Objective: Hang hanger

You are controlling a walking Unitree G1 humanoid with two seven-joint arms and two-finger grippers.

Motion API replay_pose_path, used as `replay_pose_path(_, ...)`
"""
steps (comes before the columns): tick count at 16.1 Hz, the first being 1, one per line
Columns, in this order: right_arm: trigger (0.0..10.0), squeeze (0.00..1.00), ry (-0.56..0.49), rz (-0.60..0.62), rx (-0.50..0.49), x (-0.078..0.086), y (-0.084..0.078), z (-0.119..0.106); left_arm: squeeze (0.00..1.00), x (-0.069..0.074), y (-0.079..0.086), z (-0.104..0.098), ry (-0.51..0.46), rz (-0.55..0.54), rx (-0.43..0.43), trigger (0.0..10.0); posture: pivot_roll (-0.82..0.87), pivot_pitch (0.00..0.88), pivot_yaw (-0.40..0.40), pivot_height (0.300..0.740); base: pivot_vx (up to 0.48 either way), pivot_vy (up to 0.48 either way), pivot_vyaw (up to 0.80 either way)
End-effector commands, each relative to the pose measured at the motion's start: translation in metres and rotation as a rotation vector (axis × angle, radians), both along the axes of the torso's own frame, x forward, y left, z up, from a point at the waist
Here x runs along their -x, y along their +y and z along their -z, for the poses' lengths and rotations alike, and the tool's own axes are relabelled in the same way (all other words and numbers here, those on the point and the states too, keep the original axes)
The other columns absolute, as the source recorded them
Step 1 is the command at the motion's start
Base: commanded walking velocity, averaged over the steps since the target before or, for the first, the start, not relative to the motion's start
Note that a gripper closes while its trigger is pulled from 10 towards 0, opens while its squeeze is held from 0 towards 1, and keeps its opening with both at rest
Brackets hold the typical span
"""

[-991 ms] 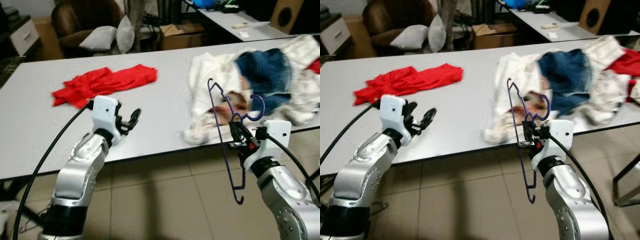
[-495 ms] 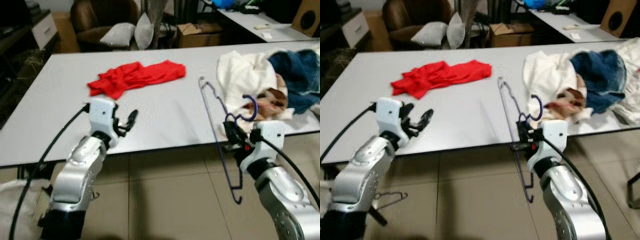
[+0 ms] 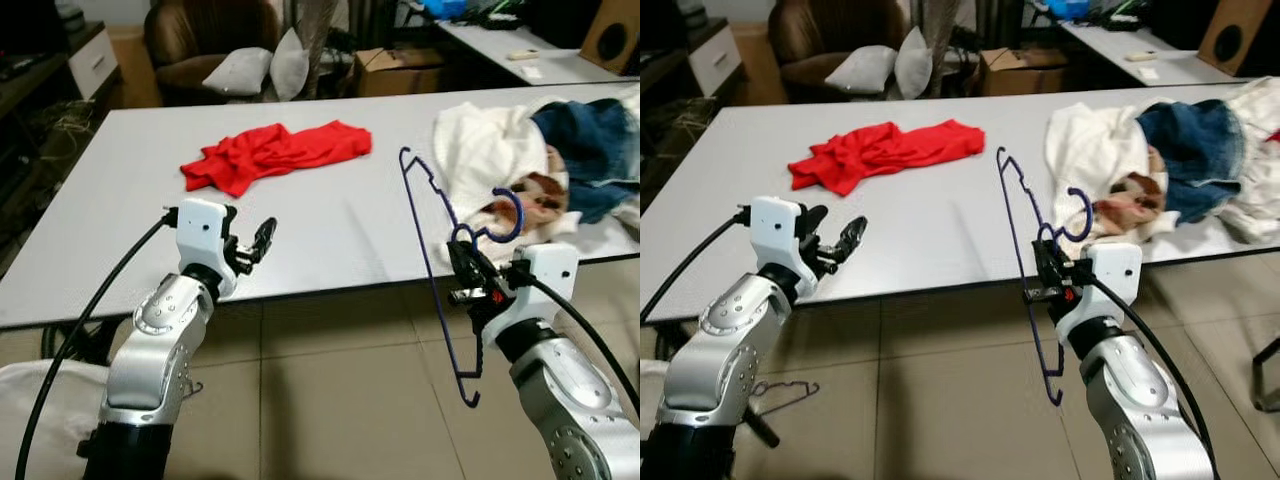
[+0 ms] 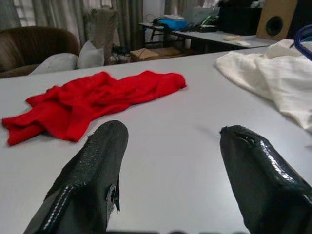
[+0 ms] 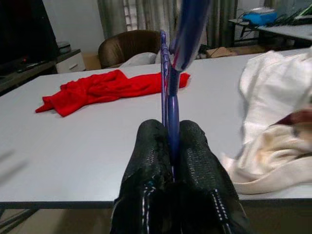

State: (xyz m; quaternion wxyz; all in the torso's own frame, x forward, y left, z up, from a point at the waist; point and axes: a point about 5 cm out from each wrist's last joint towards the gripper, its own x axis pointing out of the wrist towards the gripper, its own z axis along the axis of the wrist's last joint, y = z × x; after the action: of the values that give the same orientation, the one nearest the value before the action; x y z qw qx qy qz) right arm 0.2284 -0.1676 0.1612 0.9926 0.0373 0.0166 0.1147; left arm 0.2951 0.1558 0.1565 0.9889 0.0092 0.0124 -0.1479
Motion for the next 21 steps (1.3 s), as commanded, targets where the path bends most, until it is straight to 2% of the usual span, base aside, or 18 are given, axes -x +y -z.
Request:
replay_pose_path(1,10.0,0.0,-0.011,-0.014,0.029,0.0,0.001,-0.001,0.0,-0.001,0.0,-0.001,-0.003,0.001,-0.002,10.0,-0.05,0.0,0.034,0.74,0.326,0.0,0.43)
replay_pose_path(7,10.0,0.0,-0.001,-0.038,0.065,-0.001,0.001,0.001,0.0,-0.001,0.006,0.001,0.004,-0.021,-0.011,10.0,-0.05,0.0,0.026,0.74,0.329,0.0,0.15)
replay_pose_path(9,10.0,0.0,-0.001,-0.069,0.103,-0.002,0.005,0.001,0.0,-0.001,0.007,0.001,0.004,-0.025,-0.012,10.0,-0.05,0.0,0.026,0.74,0.326,0.0,0.8)
replay_pose_path(12,10.0,0.0,-0.003,-0.068,0.044,-0.001,0.005,0.002,0.0,-0.001,0.01,0.002,0.005,-0.035,-0.015,10.0,-0.05,0.0,0.026,0.74,0.33,0.0,0.0)
replay_pose_path(21,10.0,0.0,-0.011,-0.067,0.028,0.002,0.005,0.001,0.0,-0.004,0.012,0.002,0.011,-0.039,-0.001,10.0,-0.06,0.0,0.033,0.74,0.33,0.0,0.0)
